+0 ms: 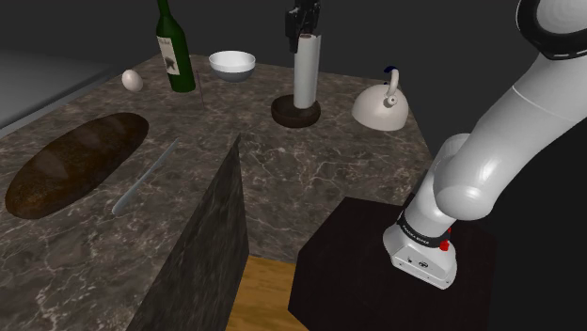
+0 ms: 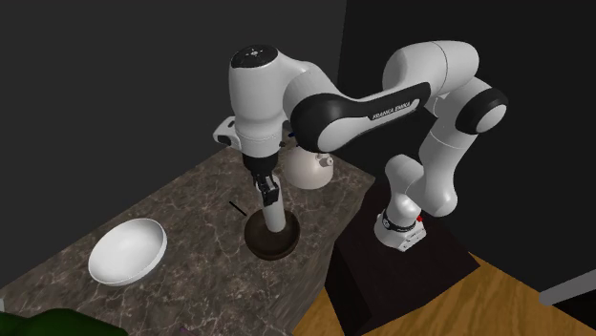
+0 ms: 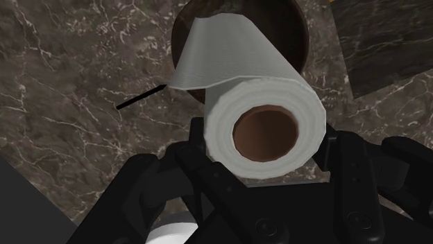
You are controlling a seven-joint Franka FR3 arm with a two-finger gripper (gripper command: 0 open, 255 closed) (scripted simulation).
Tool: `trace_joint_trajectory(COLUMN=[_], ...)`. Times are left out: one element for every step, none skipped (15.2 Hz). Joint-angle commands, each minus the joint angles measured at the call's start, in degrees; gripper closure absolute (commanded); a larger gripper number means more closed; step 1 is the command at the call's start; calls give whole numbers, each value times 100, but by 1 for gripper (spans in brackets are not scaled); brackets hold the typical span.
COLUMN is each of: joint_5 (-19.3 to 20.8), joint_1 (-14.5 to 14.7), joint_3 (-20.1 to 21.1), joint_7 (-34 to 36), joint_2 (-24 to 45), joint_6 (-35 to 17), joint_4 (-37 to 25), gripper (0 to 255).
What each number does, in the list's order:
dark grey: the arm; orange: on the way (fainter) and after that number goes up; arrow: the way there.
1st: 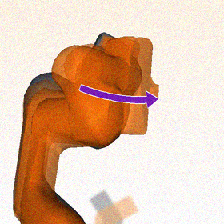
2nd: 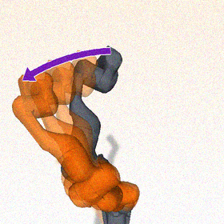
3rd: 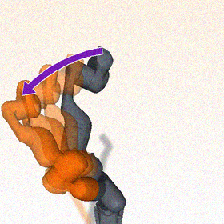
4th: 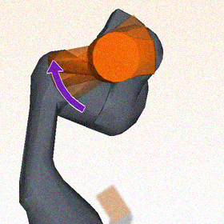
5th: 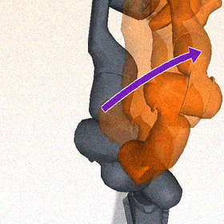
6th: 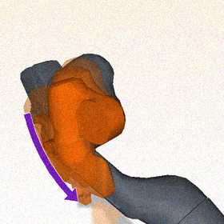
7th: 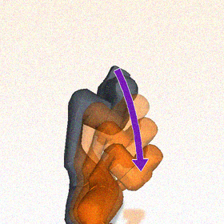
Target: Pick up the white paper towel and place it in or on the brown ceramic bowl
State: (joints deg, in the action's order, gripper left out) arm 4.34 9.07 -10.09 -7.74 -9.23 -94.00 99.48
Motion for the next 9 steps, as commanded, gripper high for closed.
trace_joint_trajectory(joint_5=[1, 1, 1, 1, 1, 1, 1, 1, 1], joint_1=[0, 0, 0, 0, 0, 0, 0, 0, 0], joint_3=[1, 1, 1, 1, 1, 1, 1, 1, 1], joint_7=[2, 2, 2, 2, 2, 2, 2, 2, 2], joint_2=[-8, -8, -8, -8, -8, -8, -8, -8, -8], joint_6=[-10, -10, -10, -10, -10, -10, -10, -10, -10], joint_4=[16, 16, 16, 16, 16, 16, 16, 16, 16], gripper=[255, 255, 255, 255, 0, 0, 0, 0, 0])
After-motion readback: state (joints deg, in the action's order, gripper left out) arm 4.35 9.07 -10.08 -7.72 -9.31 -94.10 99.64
